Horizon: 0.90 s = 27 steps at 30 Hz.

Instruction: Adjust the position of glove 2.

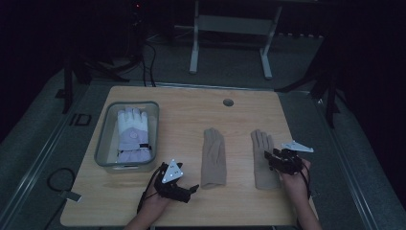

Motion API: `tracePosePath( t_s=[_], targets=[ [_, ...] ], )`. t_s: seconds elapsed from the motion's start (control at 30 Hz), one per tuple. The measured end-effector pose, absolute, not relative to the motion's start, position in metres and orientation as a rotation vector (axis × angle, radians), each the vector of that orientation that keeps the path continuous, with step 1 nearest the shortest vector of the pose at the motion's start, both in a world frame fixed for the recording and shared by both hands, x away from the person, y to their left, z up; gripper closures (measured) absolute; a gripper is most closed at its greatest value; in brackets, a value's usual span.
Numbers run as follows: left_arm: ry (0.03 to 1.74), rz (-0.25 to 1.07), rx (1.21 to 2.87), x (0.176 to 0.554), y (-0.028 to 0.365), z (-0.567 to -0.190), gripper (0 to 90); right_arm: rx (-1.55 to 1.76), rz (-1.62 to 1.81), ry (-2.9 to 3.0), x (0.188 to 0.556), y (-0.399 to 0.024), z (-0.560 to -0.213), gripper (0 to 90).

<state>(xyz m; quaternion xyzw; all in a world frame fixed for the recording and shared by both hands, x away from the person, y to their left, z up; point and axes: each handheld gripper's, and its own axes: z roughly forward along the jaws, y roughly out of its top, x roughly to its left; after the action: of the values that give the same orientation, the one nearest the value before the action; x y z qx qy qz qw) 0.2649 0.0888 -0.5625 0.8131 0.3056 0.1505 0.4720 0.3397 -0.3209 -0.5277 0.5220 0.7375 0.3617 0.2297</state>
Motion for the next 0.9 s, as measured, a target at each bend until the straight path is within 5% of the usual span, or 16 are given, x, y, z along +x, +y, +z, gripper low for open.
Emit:
tracePosePath(
  t_s=[0.43, 0.53, 0.67, 0.9],
  targets=[
    [0.758, 0.381, 1.984, 0.265, 0.09, -0.563, 1.7, 1.426, 0.935, 2.059, 0.336, -0.319, -0.551, 56.6],
    [0.762, 0.384, 1.982, 0.265, 0.091, -0.563, 1.7, 1.408, 0.929, 2.063, 0.336, -0.318, -0.556, 61.1],
    [0.761, 0.384, 1.981, 0.265, 0.091, -0.563, 1.7, 1.416, 0.909, 2.036, 0.335, -0.316, -0.557, 79.7],
    [0.764, 0.384, 1.978, 0.265, 0.091, -0.562, 1.7, 1.481, 0.926, 1.948, 0.33, -0.302, -0.538, 83.5]
  ],
)
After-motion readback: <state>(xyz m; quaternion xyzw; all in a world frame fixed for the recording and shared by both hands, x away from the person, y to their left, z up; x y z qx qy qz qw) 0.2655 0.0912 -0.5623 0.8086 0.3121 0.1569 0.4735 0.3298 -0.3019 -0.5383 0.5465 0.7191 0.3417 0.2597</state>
